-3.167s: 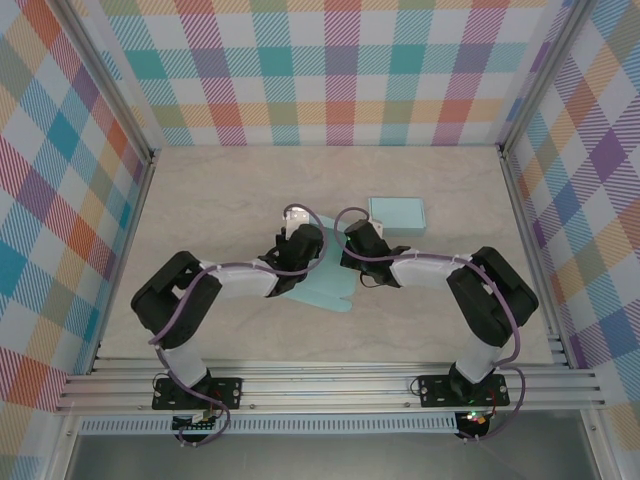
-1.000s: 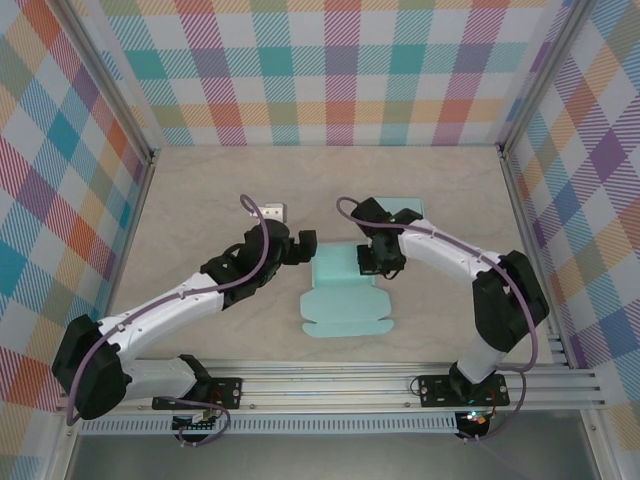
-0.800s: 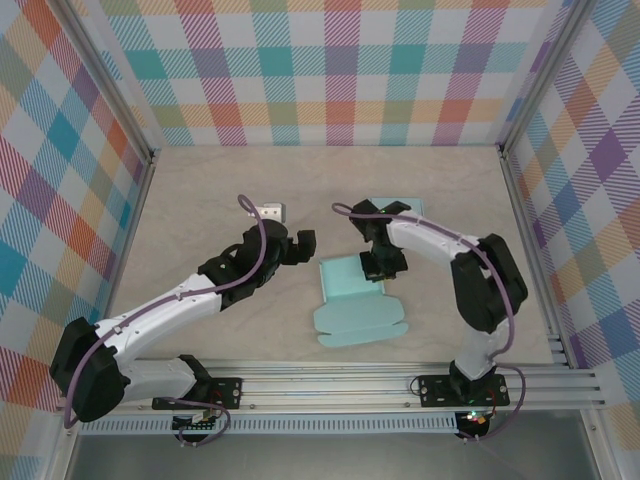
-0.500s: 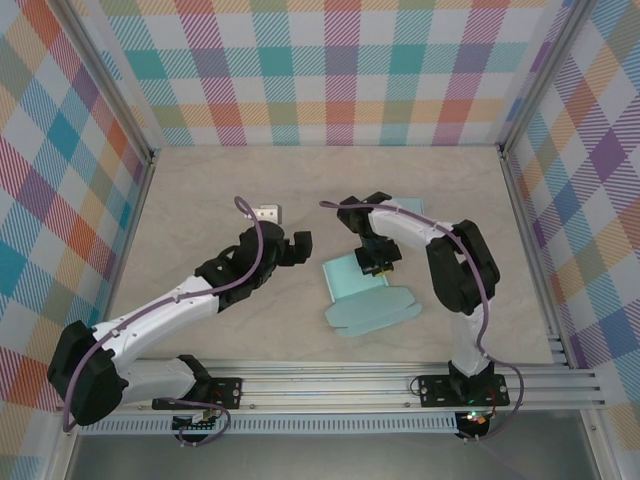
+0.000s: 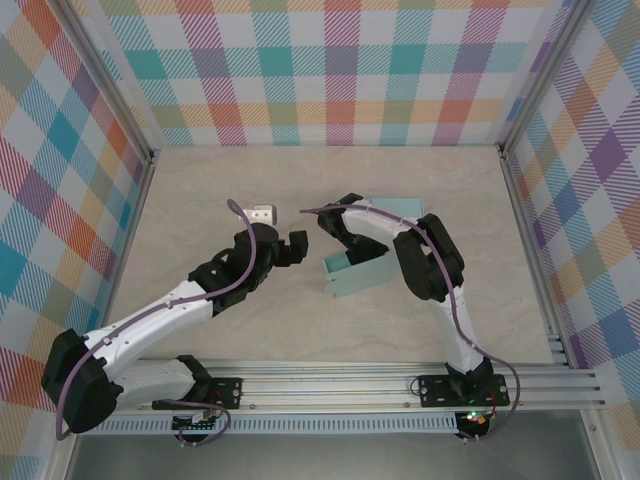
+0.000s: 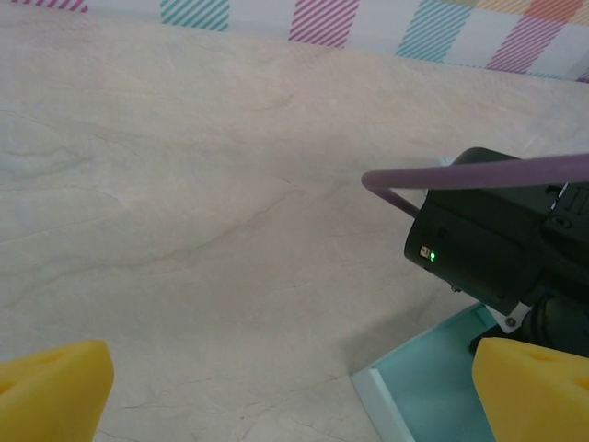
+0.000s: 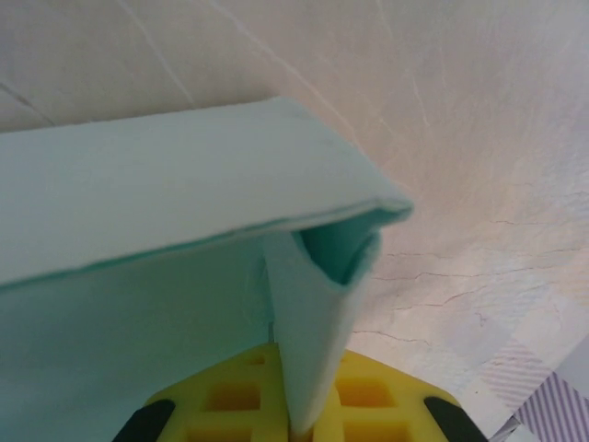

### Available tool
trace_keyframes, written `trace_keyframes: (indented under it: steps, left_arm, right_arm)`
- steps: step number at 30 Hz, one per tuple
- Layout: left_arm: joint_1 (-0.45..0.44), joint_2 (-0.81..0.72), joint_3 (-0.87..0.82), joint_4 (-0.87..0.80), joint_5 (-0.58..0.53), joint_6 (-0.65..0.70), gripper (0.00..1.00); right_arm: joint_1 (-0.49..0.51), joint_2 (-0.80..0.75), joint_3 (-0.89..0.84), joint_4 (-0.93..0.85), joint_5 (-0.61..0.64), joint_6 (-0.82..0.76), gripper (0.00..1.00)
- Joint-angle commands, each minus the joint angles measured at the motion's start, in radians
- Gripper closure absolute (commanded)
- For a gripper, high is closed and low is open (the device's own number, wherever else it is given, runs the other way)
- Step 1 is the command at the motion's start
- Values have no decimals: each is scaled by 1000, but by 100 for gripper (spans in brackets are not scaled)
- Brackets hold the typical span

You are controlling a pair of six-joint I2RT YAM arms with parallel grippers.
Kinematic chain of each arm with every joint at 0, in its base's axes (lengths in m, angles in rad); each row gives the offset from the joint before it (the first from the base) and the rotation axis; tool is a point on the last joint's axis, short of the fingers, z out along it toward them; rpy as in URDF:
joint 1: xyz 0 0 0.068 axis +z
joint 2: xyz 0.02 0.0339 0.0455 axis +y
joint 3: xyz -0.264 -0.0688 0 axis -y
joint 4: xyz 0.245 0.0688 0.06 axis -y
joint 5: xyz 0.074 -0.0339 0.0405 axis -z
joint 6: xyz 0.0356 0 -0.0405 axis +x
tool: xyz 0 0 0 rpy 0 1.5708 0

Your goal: Fold the paper box

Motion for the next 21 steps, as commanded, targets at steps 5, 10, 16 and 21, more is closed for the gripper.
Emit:
trace_keyframes:
  steps: [5, 10, 16, 21]
  left_arm:
    - [24, -22, -8, -58, -76, -17, 1]
    - [50, 25, 9, -81, -63, -12, 5]
    - [95, 136, 38, -78, -19, 0, 11]
    - [151, 284, 97, -46, 57, 39, 16]
  right_arm:
    - [12, -30, -42, 150, 14, -8, 65]
    - [12, -155, -35, 149, 35, -34, 47]
    - [12, -281, -11, 157, 47, -47, 31]
    - [14, -439, -21, 190, 42, -16, 30]
